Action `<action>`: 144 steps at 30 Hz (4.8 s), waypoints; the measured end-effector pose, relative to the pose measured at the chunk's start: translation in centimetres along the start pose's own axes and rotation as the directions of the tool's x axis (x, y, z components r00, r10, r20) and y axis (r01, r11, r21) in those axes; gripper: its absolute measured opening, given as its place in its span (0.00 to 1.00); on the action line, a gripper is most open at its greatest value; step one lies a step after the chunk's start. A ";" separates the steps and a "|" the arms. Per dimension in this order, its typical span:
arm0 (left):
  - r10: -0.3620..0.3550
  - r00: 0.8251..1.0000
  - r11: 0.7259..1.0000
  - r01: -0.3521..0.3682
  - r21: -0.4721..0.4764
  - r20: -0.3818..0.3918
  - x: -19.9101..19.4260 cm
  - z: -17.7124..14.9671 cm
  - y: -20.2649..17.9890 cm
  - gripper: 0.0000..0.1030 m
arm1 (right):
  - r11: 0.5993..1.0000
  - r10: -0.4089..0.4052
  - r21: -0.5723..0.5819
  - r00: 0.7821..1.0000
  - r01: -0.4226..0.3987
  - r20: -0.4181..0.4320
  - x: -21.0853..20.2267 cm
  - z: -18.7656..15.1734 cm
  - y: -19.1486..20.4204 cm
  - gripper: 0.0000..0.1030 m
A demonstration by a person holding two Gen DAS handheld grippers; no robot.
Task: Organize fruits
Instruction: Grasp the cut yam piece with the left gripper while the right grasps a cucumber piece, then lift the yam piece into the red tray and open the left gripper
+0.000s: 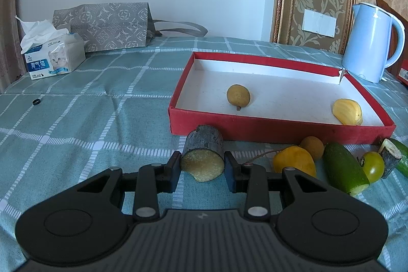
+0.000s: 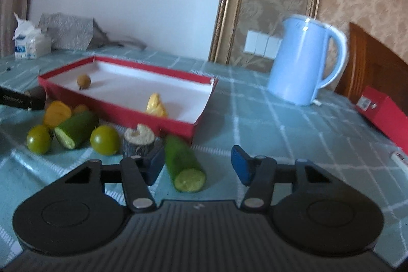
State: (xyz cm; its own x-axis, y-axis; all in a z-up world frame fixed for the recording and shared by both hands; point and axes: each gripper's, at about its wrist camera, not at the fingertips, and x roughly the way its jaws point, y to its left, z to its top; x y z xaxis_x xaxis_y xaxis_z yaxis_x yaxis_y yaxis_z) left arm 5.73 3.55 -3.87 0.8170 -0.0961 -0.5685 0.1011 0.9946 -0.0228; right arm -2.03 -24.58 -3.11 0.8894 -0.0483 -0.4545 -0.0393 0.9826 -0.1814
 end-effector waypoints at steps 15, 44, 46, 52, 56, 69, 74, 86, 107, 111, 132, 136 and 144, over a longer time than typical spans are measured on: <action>-0.001 1.000 1.000 0.001 -0.001 0.000 0.0 0.0 0.0 0.33 | 0.993 0.116 0.035 0.987 -0.112 -0.112 3.9 0.1 0.2 0.32; 0.005 1.000 1.000 -0.005 -0.016 0.007 0.0 0.1 0.1 0.33 | 0.972 0.091 0.206 0.989 -0.114 0.120 -0.1 1.8 -2.4 0.30; 0.008 1.000 1.000 -0.008 -0.010 0.021 -0.2 0.1 0.0 0.33 | 0.972 0.092 0.204 0.988 -0.116 0.122 0.0 1.9 -2.3 0.30; 0.019 0.996 1.000 -0.019 0.005 0.084 -1.3 0.3 -0.3 0.33 | 0.971 0.100 0.202 0.985 -0.128 0.143 -0.1 2.0 -2.1 0.30; 0.006 0.995 1.000 -0.006 0.004 0.097 -1.5 1.0 -0.6 0.33 | 0.969 0.089 0.216 0.987 -0.117 0.135 0.4 1.7 -2.3 0.30; -0.005 0.990 0.999 -0.003 0.053 0.142 -0.4 3.9 -2.3 0.33 | 0.963 0.090 0.244 0.989 -0.117 0.117 1.1 1.3 -2.7 0.30; -0.003 0.991 1.000 0.001 0.015 0.134 -0.9 3.9 -0.6 0.33 | 0.960 0.100 0.250 0.989 -0.125 0.112 1.3 1.3 -2.7 0.30; -0.015 0.999 1.000 0.014 0.027 0.042 -1.4 2.1 0.2 0.56 | 0.959 0.115 0.247 0.987 -0.141 0.114 1.3 1.3 -2.6 0.30; -0.041 0.998 0.995 0.036 0.090 0.055 -1.7 0.4 -1.7 0.32 | 0.956 0.133 0.247 0.984 -0.159 0.117 1.1 1.3 -2.6 0.30; -0.045 0.992 0.994 0.033 0.102 0.116 -2.8 1.2 -2.0 0.32 | 0.956 0.134 0.248 0.984 -0.159 0.113 1.1 1.3 -2.6 0.30; -0.053 0.991 0.991 0.037 0.126 0.126 2.8 5.6 -6.1 0.62 | 0.962 0.124 0.233 0.988 -0.144 0.096 1.6 1.3 -2.2 0.30; -0.024 0.979 1.000 0.027 -0.013 0.200 0.8 5.8 -2.9 0.74 | 0.962 0.120 0.234 0.988 -0.140 0.097 1.5 1.3 -2.2 0.30; -0.037 0.989 0.990 0.056 -0.131 0.142 -1.7 2.3 2.2 0.82 | 0.963 0.121 0.228 0.988 -0.141 0.099 1.5 1.2 -2.1 0.30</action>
State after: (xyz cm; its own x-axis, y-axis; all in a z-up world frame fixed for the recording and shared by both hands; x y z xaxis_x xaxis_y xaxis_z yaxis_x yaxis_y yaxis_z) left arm 5.88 5.84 -1.08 0.8852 -0.1372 -0.4445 0.0715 0.9843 -0.1616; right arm -0.05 -26.52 -2.38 0.9190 0.0885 -0.3842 -0.0589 0.9943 0.0884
